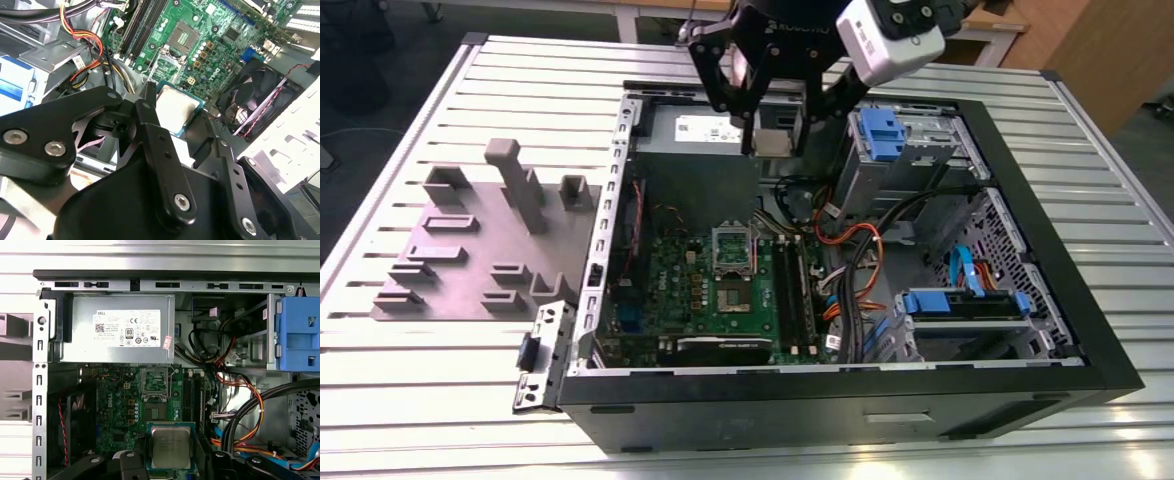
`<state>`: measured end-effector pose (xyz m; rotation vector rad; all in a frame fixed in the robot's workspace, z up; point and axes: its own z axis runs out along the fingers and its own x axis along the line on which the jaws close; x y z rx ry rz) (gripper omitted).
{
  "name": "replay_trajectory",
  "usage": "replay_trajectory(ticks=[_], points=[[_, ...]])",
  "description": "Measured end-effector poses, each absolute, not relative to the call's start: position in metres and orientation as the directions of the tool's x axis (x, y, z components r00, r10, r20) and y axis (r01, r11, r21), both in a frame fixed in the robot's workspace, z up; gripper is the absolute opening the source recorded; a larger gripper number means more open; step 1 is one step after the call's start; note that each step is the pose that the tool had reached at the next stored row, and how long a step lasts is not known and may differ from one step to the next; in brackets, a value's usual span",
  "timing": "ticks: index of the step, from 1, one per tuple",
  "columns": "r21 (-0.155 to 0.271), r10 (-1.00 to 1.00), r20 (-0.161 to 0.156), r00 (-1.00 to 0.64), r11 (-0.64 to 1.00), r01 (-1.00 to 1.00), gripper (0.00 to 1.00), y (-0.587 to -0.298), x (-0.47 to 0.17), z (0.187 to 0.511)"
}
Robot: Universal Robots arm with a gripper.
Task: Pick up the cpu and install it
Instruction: 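Place the cpu into insertion slot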
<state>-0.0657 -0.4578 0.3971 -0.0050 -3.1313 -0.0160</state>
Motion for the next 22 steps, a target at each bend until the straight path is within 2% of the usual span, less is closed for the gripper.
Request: replay_trajectory(ticks=[16, 22], points=[[0.010, 0.002, 0.010, -1.000, 1.000, 0.002, 0.47, -0.4591, -0.0658, 0.3971], [0.010, -0.062, 0.010, -0.998, 0.998, -0.062, 0.47, -0.4592, -0.0658, 0.3971]])
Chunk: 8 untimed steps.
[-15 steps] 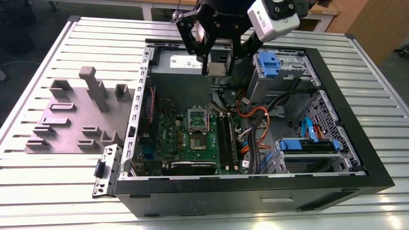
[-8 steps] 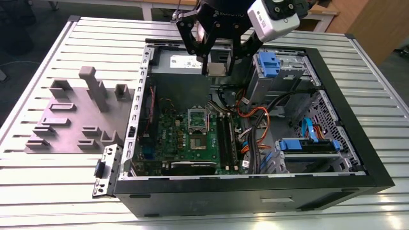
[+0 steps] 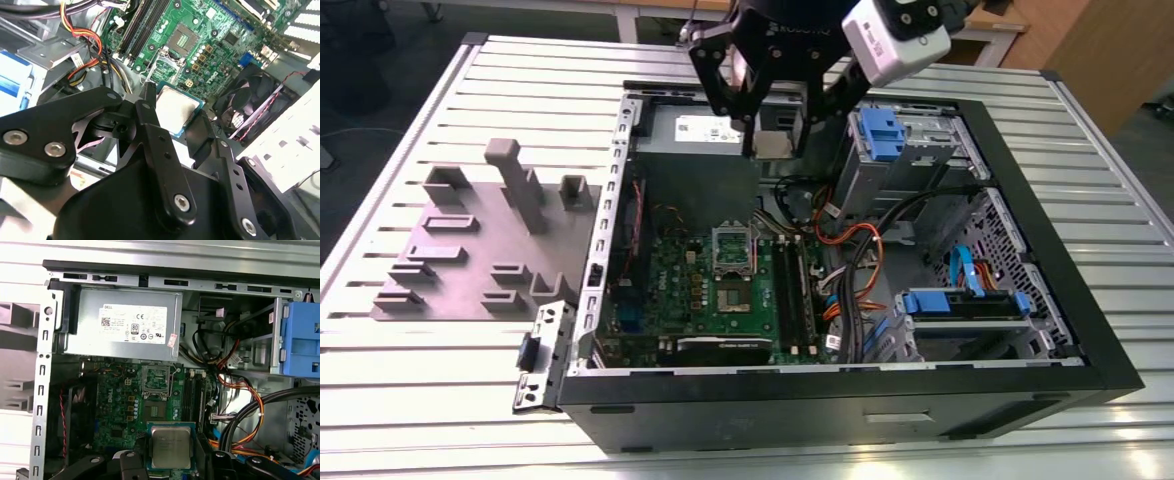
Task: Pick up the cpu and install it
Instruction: 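Place the cpu into insertion slot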
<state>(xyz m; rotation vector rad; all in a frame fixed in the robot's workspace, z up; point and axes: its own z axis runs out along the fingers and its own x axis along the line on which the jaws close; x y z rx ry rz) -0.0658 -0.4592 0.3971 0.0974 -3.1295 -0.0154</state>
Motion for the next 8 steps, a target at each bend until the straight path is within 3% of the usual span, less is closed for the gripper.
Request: replay_trajectory(ticks=[8], points=[[0.010, -0.134, 0.010, -0.991, 0.991, -0.133, 0.47, -0.4609, -0.0664, 0.3971]])
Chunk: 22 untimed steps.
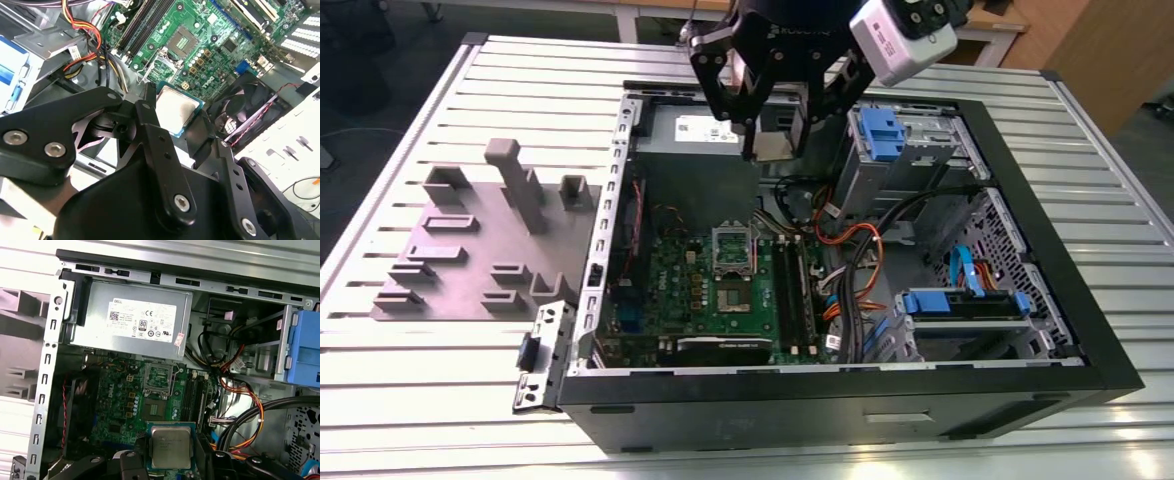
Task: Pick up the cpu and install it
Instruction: 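Place the cpu into insertion slot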
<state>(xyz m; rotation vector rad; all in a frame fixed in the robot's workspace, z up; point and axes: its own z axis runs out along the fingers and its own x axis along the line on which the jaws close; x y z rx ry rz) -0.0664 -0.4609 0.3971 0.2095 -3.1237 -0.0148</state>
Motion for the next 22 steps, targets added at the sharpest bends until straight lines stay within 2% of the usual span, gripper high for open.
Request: replay_trajectory(ticks=[22], points=[[0.010, -0.180, 0.010, -0.984, 0.984, -0.180, 0.47, -0.4611, -0.0664, 0.3971]])
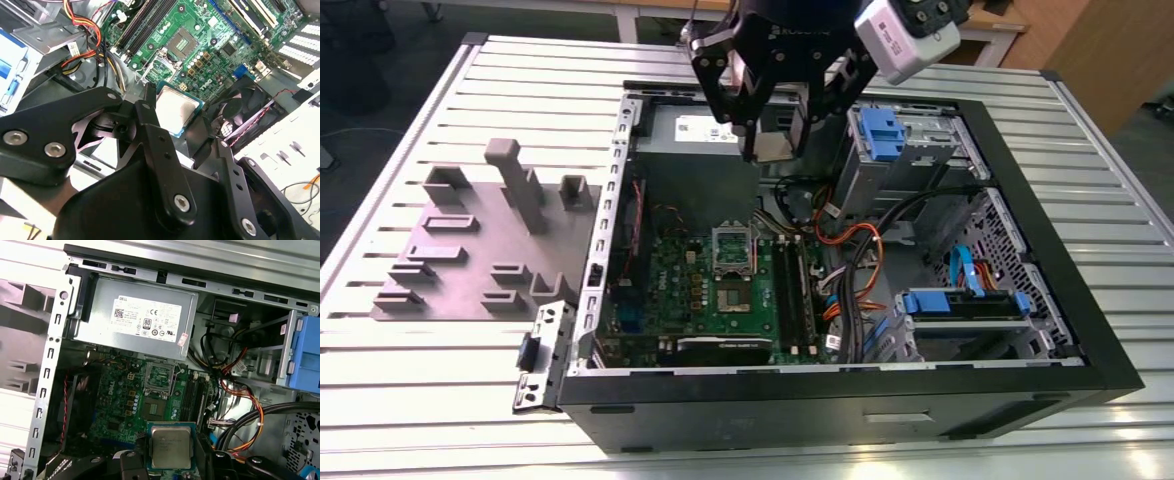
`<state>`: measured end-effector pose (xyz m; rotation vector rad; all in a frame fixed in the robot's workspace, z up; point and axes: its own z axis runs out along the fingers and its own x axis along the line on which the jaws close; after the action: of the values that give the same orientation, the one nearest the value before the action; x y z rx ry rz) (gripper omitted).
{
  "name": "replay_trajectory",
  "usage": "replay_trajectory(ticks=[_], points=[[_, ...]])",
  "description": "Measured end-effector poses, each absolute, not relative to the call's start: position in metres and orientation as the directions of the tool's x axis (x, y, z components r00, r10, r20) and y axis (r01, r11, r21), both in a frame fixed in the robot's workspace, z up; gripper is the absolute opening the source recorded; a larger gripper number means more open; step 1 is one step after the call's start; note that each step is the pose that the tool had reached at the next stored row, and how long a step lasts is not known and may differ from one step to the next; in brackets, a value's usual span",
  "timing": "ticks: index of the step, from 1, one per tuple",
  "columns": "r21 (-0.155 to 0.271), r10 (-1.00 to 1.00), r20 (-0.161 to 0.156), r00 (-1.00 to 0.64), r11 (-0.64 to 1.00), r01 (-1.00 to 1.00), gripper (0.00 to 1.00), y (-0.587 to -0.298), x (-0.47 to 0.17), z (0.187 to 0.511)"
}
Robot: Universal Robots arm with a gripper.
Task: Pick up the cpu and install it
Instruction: 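Place the cpu into insertion slot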
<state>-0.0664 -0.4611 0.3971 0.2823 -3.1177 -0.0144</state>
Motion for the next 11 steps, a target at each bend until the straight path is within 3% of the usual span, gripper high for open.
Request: replay_trajectory(ticks=[11], points=[[0.010, -0.243, 0.010, -0.970, 0.970, -0.243, 0.47, -0.4620, -0.0665, 0.3971]])
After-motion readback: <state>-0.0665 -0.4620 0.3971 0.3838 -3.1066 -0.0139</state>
